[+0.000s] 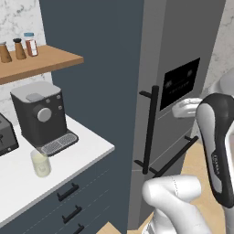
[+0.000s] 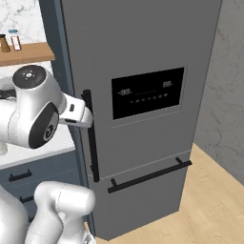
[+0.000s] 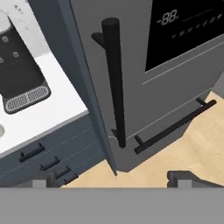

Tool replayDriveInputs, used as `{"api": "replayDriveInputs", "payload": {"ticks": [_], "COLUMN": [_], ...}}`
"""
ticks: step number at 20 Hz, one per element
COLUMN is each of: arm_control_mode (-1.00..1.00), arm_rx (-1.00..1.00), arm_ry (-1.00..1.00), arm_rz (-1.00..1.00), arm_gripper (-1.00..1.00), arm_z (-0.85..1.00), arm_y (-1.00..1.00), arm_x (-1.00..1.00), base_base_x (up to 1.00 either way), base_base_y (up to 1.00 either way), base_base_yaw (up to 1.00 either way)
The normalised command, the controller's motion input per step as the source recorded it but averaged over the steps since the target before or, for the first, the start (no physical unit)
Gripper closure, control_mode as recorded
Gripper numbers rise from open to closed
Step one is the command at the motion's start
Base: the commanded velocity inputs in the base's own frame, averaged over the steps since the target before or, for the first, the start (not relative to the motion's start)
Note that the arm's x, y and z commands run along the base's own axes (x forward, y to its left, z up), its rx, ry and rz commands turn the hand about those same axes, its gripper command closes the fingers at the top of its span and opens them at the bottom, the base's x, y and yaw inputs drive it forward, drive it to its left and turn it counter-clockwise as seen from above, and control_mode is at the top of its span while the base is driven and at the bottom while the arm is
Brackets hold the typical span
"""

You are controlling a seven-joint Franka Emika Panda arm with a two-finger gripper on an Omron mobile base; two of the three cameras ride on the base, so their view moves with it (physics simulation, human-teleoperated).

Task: Grab a lemon wedge from the fridge and one ice cube from the ice bowl, and put them in the glass of lemonade.

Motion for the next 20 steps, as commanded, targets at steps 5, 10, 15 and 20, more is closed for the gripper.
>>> {"api": "replayDriveInputs", "payload": {"ticks": [5,10,15,20], "arm_control_mode": [-1.0,-1.0,-1.0,-1.0], "arm_rx": [0.03,0.01,0.0,0.0], "arm_ry": [-0.15,-0.22,-0.07,0.01], "arm_rz": [0.0,0.0,0.0,0.01], "arm_gripper": [-1.0,-1.0,-1.0,-1.0], "arm_z": [-0.42,-0.3,-0.17,0.0], "arm_y": [-0.36,0.03,0.44,0.19], "arm_x": [0.87,0.88,0.3,0.09], "base_base_x": [0.0,0.0,0.0,0.0], "base_base_y": [0.0,0.0,0.0,0.0], "base_base_yaw": [0.0,0.0,0.0,0.0]}}
